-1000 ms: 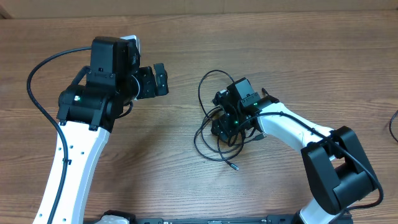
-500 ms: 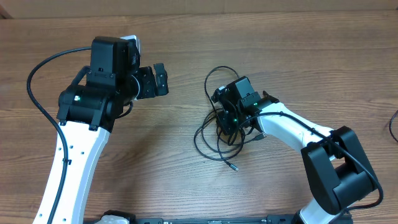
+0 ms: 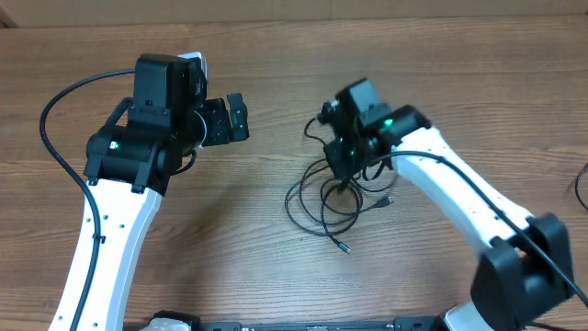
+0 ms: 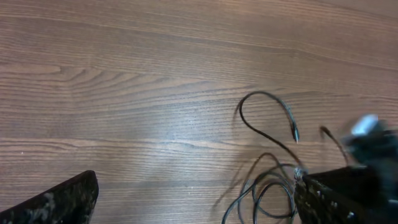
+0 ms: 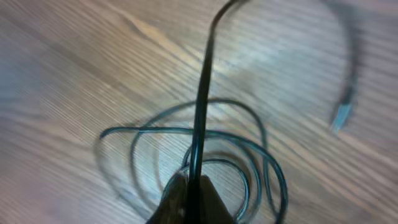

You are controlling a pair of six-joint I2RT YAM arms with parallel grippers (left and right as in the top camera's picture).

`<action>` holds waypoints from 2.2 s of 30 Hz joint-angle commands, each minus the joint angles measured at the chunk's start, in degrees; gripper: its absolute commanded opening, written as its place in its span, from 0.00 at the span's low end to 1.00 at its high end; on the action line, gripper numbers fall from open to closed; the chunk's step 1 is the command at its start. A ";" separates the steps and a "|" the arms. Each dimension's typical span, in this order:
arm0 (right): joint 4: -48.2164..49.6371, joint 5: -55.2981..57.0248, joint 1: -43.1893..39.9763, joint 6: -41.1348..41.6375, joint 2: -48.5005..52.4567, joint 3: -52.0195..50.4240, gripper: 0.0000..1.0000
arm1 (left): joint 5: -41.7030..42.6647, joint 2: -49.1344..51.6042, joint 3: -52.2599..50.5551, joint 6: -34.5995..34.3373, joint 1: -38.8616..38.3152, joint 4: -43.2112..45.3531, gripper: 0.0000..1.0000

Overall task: Untangle cables
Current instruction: 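Grasp a cable with the right gripper and pull it up and rightward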

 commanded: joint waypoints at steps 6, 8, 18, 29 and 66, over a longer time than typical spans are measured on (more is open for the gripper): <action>-12.59 1.90 -0.13 6.60 -6.23 20.74 0.04 | -0.39 0.24 1.14 -0.52 0.31 0.07 1.00; -14.23 2.14 -0.13 8.39 -6.91 25.33 0.04 | -0.39 0.24 1.14 -0.52 0.31 0.07 1.00; -14.71 2.73 -0.11 22.73 -7.48 41.83 0.04 | -0.39 0.24 1.14 -0.52 0.31 0.07 1.00; -7.10 2.12 -0.13 30.27 -7.58 46.42 0.04 | -0.39 0.24 1.14 -0.52 0.31 0.09 1.00; 27.96 25.53 -21.42 10.16 -12.00 46.97 0.04 | -0.39 0.26 1.14 -0.52 0.31 0.09 1.00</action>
